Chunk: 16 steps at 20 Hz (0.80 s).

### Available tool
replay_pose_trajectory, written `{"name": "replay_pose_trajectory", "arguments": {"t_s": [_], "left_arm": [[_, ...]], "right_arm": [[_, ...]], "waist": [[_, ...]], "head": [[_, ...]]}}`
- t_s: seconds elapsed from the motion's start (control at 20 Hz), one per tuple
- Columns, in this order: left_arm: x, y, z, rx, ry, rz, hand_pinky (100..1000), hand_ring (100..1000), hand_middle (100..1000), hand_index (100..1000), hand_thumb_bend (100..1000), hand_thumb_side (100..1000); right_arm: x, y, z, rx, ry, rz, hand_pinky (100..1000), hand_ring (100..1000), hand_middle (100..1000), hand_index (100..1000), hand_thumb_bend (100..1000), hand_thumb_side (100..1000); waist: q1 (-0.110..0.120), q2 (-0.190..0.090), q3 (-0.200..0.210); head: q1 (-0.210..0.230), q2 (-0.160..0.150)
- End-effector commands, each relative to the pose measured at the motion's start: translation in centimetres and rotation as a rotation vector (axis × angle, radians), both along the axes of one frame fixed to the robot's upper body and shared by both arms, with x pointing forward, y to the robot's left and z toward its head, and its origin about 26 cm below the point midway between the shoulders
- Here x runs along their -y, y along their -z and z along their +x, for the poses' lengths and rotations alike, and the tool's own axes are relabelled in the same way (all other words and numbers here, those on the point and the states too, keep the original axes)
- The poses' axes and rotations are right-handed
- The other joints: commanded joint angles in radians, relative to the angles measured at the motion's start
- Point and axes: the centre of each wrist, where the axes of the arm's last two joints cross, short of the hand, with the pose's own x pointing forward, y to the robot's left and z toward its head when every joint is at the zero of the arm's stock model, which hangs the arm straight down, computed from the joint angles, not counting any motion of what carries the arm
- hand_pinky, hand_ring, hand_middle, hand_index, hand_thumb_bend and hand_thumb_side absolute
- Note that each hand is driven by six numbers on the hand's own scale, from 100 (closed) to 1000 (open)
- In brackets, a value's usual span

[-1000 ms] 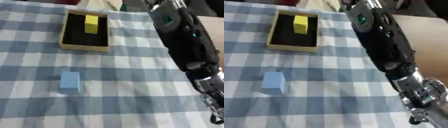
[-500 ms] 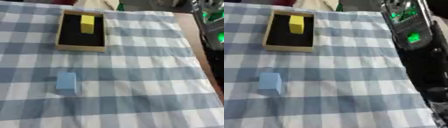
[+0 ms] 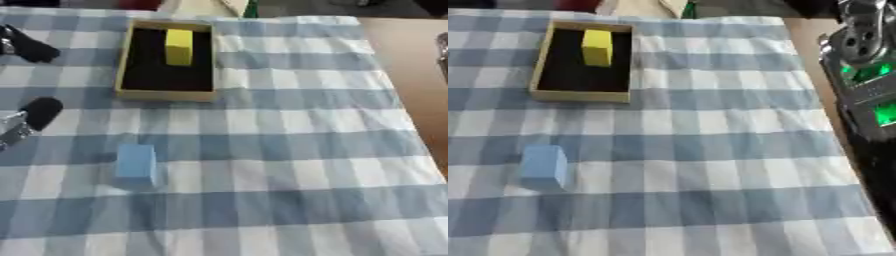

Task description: Pick up objects on the table and place them in the box.

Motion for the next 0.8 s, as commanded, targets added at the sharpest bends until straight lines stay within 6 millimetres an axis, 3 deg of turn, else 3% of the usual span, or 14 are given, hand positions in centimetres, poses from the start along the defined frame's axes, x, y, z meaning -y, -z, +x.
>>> {"name": "replay_pose_trajectory", "arguments": {"t_s": [0.05, 0.45, 0.65, 0.8], "left_arm": [[0.4, -0.5, -0.4, -0.025, -0.013, 0.131, 819, 760, 713, 846, 480, 822], [2.4, -0.2, -0.4, -0.122, 0.029, 0.309, 845, 793, 759, 873, 662, 712], [3.4, -0.2, -0.4, -0.147, 0.031, 0.346, 861, 813, 760, 877, 690, 632], [3.7, 0.1, -0.4, -0.171, 0.011, 0.347, 872, 810, 738, 867, 790, 647]], "right_arm": [[0.7, -0.7, -0.7, 0.089, -0.012, 0.012, 865, 805, 645, 687, 100, 651], [1.7, 0.2, -0.7, 0.12, 0.002, 0.031, 863, 802, 642, 683, 100, 662], [2.0, 0.6, -0.6, 0.114, 0.007, 0.033, 863, 800, 640, 682, 100, 673], [2.0, 0.8, -0.6, 0.111, 0.004, 0.036, 863, 798, 639, 681, 100, 679]], "waist": [[0.008, -0.018, -0.003], [0.02, -0.02, -0.009], [0.023, -0.022, -0.008], [0.023, -0.022, -0.01]], "head": [[0.011, 0.006], [0.028, 0.001], [0.033, 0.002], [0.034, 0.003]]}}
